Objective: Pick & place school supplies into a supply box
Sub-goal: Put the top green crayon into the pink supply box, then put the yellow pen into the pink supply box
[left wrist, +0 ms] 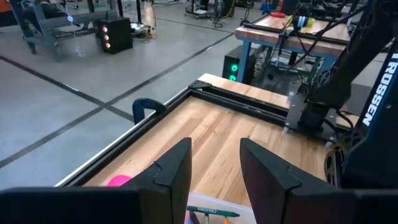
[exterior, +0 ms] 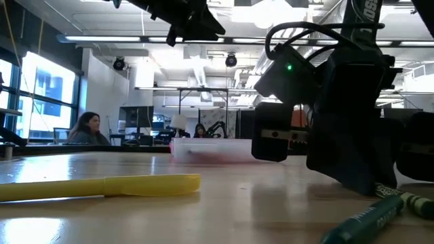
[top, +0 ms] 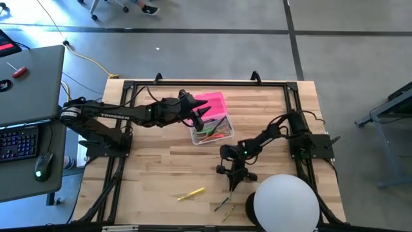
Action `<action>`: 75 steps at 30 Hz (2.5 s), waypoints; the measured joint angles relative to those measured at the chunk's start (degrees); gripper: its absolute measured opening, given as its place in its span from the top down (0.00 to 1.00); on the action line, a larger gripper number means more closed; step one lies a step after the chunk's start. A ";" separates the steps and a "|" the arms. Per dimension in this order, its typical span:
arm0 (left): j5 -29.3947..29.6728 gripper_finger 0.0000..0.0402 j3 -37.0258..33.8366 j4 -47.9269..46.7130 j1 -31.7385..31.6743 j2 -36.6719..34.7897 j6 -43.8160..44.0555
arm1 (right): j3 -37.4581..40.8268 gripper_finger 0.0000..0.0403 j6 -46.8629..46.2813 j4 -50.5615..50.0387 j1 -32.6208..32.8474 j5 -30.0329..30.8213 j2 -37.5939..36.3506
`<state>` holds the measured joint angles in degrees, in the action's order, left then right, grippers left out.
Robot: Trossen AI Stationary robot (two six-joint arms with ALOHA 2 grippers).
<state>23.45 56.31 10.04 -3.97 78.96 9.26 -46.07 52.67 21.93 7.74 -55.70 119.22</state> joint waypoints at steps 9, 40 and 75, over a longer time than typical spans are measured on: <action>0.00 0.58 0.00 0.07 0.00 0.00 0.00 | 0.23 0.98 -2.66 -0.62 -0.95 4.47 -5.12; 2.04 0.58 7.02 -19.21 8.58 -6.49 -3.45 | 0.16 0.97 -21.30 1.40 -25.29 28.82 -20.52; 13.63 0.58 -4.76 -10.92 44.36 16.40 33.01 | 0.14 0.72 -23.94 -2.80 -24.14 36.30 -20.48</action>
<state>37.08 51.55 -0.88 40.39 95.35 42.27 -45.93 28.73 19.13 -16.40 -19.41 98.74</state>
